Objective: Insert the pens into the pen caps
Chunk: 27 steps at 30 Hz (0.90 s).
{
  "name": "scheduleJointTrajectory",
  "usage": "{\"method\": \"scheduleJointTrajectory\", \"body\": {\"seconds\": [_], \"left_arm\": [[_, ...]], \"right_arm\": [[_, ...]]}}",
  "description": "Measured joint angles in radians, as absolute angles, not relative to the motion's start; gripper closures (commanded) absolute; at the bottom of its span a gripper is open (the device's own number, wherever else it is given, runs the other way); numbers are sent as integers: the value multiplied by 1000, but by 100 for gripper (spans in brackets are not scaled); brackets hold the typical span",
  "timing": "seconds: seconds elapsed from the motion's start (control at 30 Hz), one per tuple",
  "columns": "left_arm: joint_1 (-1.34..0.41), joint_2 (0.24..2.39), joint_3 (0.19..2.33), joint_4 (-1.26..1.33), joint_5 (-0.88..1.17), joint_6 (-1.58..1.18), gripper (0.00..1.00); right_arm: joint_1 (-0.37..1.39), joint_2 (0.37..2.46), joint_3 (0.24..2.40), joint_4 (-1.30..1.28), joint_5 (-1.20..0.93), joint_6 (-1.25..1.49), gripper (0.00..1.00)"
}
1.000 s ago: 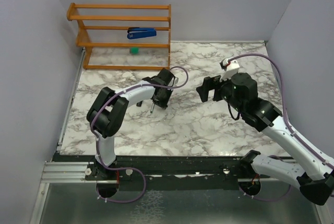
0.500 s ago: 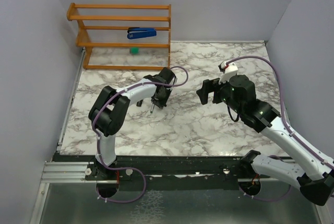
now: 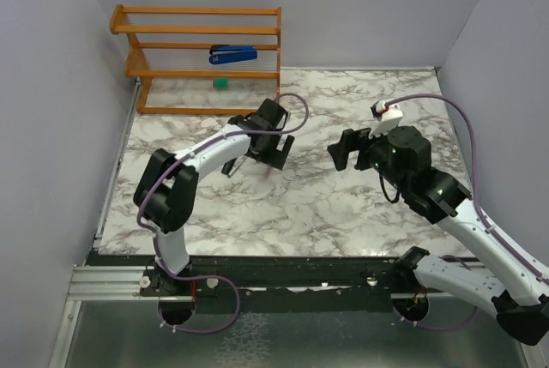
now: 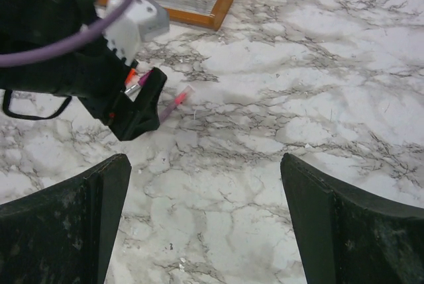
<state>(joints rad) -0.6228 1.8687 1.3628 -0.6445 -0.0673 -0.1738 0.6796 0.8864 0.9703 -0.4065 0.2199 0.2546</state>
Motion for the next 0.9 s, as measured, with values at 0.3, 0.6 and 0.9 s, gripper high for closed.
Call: {"method": "scheduleJointTrajectory", "body": {"seconds": [0.3,0.6,0.9], "left_arm": [[-614,1447,1433,-454,-63,-50,1],[-319,1210,1344,-228,133,-27,1],[-313,1274,1259,-224,228,-18,1]], "right_arm": [[678,1063,1160,-350,231,178,0],[665,1239,1479,-356,132,128,0],[665,1322,1535,-457,128,111,0]]}}
